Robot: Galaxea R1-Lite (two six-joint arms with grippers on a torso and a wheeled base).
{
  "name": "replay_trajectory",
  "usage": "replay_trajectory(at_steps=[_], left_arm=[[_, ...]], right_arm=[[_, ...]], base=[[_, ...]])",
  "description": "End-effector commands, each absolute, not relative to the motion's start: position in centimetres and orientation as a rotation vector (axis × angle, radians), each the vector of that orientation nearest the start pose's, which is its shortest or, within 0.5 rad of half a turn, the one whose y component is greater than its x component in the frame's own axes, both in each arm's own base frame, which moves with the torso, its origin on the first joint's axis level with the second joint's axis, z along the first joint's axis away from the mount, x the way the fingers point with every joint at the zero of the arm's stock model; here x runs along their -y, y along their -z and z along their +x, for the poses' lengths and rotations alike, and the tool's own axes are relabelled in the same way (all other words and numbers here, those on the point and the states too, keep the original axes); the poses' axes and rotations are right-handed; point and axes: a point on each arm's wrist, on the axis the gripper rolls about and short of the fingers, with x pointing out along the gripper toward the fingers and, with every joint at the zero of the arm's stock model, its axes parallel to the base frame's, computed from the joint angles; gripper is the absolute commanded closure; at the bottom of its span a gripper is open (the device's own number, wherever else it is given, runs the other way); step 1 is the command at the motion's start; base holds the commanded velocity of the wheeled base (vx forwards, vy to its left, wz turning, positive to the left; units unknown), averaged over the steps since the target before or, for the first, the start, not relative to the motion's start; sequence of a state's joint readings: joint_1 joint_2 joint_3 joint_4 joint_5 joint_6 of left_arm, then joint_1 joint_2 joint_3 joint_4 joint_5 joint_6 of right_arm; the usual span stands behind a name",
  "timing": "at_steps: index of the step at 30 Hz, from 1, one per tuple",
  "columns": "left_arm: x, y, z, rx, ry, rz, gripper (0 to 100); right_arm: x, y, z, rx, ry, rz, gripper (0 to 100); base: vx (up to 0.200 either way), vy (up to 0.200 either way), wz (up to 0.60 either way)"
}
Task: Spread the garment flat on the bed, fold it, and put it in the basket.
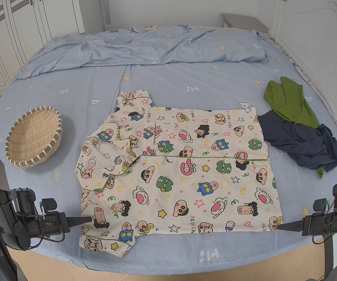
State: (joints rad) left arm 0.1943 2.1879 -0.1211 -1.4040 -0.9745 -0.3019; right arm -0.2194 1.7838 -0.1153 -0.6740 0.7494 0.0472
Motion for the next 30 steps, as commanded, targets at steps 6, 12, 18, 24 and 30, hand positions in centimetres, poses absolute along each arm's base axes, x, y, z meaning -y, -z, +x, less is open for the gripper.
replay_trajectory(at_steps=[6, 12, 18, 24, 30], left_arm=[[-2.5, 0.5, 22.8, -0.692, 0.664, -0.658, 100], [-2.5, 0.5, 22.8, -0.692, 0.664, -0.658, 100], [-2.5, 0.5, 22.8, -0.693, 0.665, -0.658, 100], [-2.5, 0.5, 22.8, -0.692, 0.664, -0.657, 100], [-2.5, 0.5, 22.8, -0.692, 0.666, -0.657, 100]], right_arm=[[2.3, -1.2, 17.3, -0.953, -0.528, 0.602, 0], [2.3, -1.0, 17.8, -0.949, -0.552, 0.615, 0], [2.3, -1.1, 18.0, -0.904, -0.610, 0.630, 0], [2.4, -0.5, 18.5, -0.892, -0.614, 0.621, 0], [2.3, -0.3, 18.6, -0.892, -0.617, 0.623, 0]], base=[[0.000, 0.000, 0.00], [0.000, 0.000, 0.00], [0.000, 0.000, 0.00], [0.000, 0.000, 0.00], [0.000, 0.000, 0.00]])
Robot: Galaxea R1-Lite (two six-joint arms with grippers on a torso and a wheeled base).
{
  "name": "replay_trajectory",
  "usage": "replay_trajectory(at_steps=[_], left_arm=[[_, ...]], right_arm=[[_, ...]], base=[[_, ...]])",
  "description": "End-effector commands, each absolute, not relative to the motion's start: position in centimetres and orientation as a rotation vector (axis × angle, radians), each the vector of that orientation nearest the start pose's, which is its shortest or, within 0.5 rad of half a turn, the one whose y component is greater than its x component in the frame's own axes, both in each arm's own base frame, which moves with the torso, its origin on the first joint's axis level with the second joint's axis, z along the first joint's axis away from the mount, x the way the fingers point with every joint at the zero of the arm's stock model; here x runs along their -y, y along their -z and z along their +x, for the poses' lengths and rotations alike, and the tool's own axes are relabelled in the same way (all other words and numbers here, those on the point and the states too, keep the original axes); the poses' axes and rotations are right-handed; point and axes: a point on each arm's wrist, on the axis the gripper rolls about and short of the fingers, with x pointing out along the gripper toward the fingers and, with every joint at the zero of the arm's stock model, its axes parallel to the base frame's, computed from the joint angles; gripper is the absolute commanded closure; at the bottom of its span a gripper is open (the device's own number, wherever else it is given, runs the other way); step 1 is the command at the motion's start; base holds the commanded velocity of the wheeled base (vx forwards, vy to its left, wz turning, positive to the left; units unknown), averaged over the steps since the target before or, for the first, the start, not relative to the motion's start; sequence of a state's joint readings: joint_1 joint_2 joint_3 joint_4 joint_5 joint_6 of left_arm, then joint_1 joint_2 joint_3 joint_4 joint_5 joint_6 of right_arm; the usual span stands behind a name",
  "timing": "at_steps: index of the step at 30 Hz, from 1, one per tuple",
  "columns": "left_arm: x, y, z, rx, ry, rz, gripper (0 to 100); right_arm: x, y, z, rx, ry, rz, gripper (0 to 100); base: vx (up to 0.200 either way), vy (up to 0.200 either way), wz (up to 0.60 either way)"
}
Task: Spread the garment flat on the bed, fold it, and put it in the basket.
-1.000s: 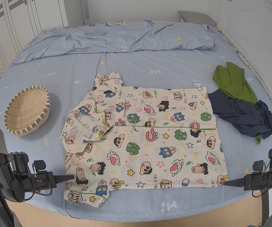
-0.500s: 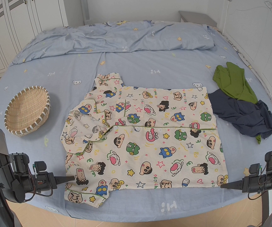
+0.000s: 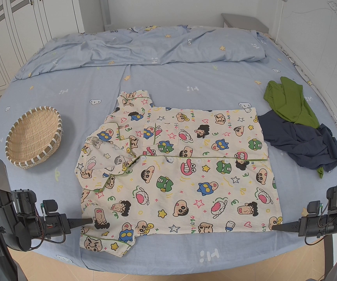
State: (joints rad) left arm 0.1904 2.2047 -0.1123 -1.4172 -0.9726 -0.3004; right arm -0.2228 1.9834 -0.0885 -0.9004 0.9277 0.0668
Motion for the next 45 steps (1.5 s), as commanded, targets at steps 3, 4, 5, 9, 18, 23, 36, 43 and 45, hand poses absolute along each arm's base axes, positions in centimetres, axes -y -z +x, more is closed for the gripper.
replay_trajectory(at_steps=[3, 4, 5, 9, 18, 23, 36, 43, 45], left_arm=[[-2.49, 0.47, 22.78, -0.691, 0.666, -0.656, 100], [-2.49, 0.49, 22.78, -0.692, 0.666, -0.657, 100], [-2.53, 0.49, 22.77, -0.692, 0.664, -0.657, 100], [-2.49, 0.49, 22.78, -0.692, 0.666, -0.657, 100], [-2.53, 0.47, 22.78, -0.690, 0.665, -0.656, 100], [-2.53, 0.49, 22.77, -0.692, 0.664, -0.657, 100], [-2.60, 0.39, 22.78, -0.685, 0.663, -0.655, 100], [-2.42, 0.06, 22.98, -0.671, 0.674, -0.641, 100], [-1.79, 0.15, 22.99, -0.683, 0.696, -0.634, 100]], right_arm=[[2.23, -0.34, 18.69, -0.894, -0.622, 0.621, 0], [2.15, -0.34, 18.71, -0.895, -0.624, 0.618, 100], [2.10, -0.31, 18.72, -0.898, -0.625, 0.619, 100], [2.16, -0.31, 18.72, -0.899, -0.619, 0.623, 100], [2.17, -0.30, 18.62, -0.900, -0.617, 0.625, 100], [2.21, -0.28, 18.56, -0.901, -0.615, 0.626, 100], [2.47, -0.89, 18.54, -0.829, -0.611, 0.591, 100], [2.30, -1.04, 18.80, -0.815, -0.624, 0.574, 100], [2.04, -0.90, 18.40, -0.836, -0.630, 0.582, 100]], base=[[0.000, 0.000, 0.00], [0.000, 0.000, 0.00], [0.000, 0.000, 0.00], [0.000, 0.000, 0.00], [0.000, 0.000, 0.00], [0.000, 0.000, 0.00], [0.000, 0.000, 0.00], [0.000, 0.000, 0.00], [0.000, 0.000, 0.00]])
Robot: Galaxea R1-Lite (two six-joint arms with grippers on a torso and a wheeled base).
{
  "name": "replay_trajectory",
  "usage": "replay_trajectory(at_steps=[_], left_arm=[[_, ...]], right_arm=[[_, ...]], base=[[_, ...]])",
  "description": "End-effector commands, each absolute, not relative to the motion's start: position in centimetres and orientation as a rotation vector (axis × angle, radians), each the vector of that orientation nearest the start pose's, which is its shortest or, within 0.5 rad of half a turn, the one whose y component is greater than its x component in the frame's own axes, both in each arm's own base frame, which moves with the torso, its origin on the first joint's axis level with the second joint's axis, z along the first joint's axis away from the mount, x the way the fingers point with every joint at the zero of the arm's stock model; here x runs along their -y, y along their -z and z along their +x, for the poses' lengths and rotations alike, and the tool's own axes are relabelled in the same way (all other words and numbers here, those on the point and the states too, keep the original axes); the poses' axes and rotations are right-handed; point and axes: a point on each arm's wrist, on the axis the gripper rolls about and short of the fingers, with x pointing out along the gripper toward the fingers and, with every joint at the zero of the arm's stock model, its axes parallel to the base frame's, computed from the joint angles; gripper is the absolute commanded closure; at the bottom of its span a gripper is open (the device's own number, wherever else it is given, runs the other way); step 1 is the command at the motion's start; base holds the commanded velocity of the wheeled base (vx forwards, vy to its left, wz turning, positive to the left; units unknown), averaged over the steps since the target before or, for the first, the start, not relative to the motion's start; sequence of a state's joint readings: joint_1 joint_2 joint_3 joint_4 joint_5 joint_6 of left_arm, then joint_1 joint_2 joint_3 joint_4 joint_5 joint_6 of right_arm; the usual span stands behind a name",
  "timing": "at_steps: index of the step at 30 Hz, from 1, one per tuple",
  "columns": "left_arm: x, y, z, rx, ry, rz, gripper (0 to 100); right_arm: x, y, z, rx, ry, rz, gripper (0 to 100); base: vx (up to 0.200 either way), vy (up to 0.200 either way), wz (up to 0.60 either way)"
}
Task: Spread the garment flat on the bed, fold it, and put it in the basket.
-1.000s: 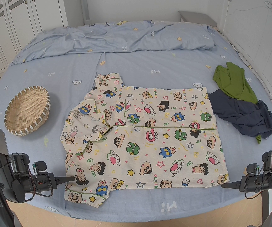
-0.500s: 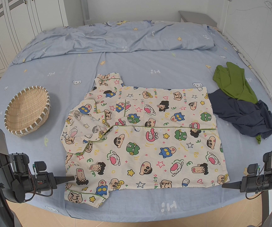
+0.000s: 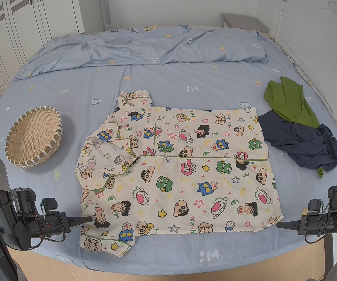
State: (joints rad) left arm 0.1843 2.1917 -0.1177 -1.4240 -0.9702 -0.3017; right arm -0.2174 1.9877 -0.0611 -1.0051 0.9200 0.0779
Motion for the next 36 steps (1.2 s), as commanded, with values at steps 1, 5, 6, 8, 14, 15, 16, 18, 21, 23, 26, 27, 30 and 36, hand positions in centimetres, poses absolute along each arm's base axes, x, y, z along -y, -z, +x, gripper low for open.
replay_trajectory(at_steps=[1, 5, 6, 8, 14, 15, 16, 18, 21, 23, 26, 27, 30, 36], left_arm=[[-1.8, 0.2, 23.0, -0.681, 0.695, -0.631, 100], [-2.0, 0.2, 23.1, -0.663, 0.689, -0.623, 100], [-2.0, 0.2, 23.1, -0.663, 0.689, -0.623, 100], [-1.9, 0.2, 23.0, -0.666, 0.690, -0.624, 100], [-2.1, 0.2, 22.9, -0.664, 0.684, -0.626, 100], [-2.1, 0.2, 22.9, -0.664, 0.684, -0.626, 100], [-2.1, 0.2, 22.9, -0.665, 0.684, -0.627, 100], [-2.1, 0.2, 22.9, -0.665, 0.682, -0.627, 100], [-2.1, 0.2, 22.9, -0.665, 0.682, -0.627, 100], [-2.1, 0.2, 22.9, -0.665, 0.682, -0.627, 100], [-2.1, 0.2, 22.9, -0.665, 0.682, -0.627, 100], [-2.1, 0.2, 22.9, -0.665, 0.682, -0.627, 100], [-2.1, 0.2, 22.9, -0.665, 0.684, -0.627, 100], [-2.1, 0.2, 22.9, -0.665, 0.682, -0.627, 100]], right_arm=[[1.9, -0.9, 18.0, -0.846, -0.628, 0.586, 100], [1.7, -0.8, 17.1, -0.871, -0.628, 0.592, 100], [1.7, -0.8, 17.1, -0.873, -0.626, 0.593, 100], [1.7, -0.7, 17.1, -0.876, -0.620, 0.599, 0], [1.9, -0.6, 17.1, -0.877, -0.610, 0.607, 0], [1.9, -0.6, 17.1, -0.874, -0.611, 0.605, 0], [1.9, -0.6, 17.1, -0.874, -0.611, 0.605, 0], [1.9, -0.6, 17.3, -0.874, -0.611, 0.605, 0], [2.0, -0.5, 17.4, -0.873, -0.611, 0.605, 0], [2.0, -0.5, 17.5, -0.870, -0.611, 0.603, 0], [2.2, -0.5, 17.5, -0.863, -0.601, 0.606, 0], [2.4, -0.5, 17.7, -0.857, -0.597, 0.607, 0], [2.4, -0.2, 18.2, -0.856, -0.604, 0.603, 0], [1.9, 0.1, 18.7, -0.863, -0.622, 0.605, 0]], base=[[0.000, 0.000, 0.00], [0.000, 0.000, 0.00], [0.000, 0.000, 0.00], [0.000, 0.000, 0.00], [0.000, 0.000, 0.00], [0.000, 0.000, 0.00], [0.000, 0.000, 0.00], [0.000, 0.000, 0.00], [0.000, 0.000, 0.00], [0.000, 0.000, 0.00], [0.000, 0.000, 0.00], [0.000, 0.000, 0.00], [0.000, 0.000, 0.00], [0.000, 0.000, 0.00]])
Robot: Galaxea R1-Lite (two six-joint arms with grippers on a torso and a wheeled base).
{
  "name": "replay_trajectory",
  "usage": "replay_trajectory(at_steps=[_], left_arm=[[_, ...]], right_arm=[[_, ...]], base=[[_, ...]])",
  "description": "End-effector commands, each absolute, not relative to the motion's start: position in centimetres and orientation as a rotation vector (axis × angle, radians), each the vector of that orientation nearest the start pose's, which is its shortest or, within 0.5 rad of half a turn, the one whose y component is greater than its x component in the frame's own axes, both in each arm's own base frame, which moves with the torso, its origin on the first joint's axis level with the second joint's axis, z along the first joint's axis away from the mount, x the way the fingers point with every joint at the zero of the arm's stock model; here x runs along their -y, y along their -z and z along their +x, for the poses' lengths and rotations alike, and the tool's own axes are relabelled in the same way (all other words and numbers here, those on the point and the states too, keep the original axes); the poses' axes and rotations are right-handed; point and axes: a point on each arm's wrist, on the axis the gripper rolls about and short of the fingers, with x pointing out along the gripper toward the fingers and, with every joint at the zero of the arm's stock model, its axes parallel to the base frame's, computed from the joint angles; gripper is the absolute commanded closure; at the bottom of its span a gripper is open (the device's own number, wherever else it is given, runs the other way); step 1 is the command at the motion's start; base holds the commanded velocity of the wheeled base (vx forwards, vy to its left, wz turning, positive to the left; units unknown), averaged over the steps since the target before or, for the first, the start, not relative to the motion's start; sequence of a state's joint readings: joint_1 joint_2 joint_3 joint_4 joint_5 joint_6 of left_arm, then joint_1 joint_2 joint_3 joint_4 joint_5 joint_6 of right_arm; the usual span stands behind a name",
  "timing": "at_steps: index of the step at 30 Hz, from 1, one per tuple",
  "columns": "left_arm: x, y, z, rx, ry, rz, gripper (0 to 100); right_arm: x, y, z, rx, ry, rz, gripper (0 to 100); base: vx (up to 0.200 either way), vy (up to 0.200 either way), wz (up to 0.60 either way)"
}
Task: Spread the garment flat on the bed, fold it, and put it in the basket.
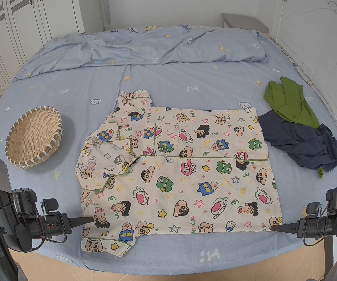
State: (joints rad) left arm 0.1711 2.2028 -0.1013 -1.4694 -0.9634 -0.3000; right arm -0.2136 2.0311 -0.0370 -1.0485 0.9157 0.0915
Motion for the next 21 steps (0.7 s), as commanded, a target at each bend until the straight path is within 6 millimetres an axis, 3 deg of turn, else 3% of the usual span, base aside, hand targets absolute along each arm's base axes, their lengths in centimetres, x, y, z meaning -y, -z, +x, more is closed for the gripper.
replay_trajectory(at_steps=[1, 9, 10, 21], left_arm=[[-2.09, 0.24, 22.86, -0.666, 0.682, -0.628, 100], [-2.11, 0.22, 22.78, -0.667, 0.680, -0.629, 100], [-2.11, 0.22, 22.78, -0.667, 0.680, -0.629, 100], [-2.18, 0.22, 22.78, -0.666, 0.677, -0.630, 100]], right_arm=[[1.96, 0.11, 18.69, -0.861, -0.621, 0.604, 0], [2.01, 0.32, 18.95, -0.849, -0.623, 0.599, 0], [2.01, 0.32, 18.95, -0.849, -0.623, 0.599, 100], [1.98, 0.31, 18.68, -0.848, -0.622, 0.602, 100]], base=[[0.000, 0.000, 0.00], [0.000, 0.000, 0.00], [0.000, 0.000, 0.00], [0.000, 0.000, 0.00]])
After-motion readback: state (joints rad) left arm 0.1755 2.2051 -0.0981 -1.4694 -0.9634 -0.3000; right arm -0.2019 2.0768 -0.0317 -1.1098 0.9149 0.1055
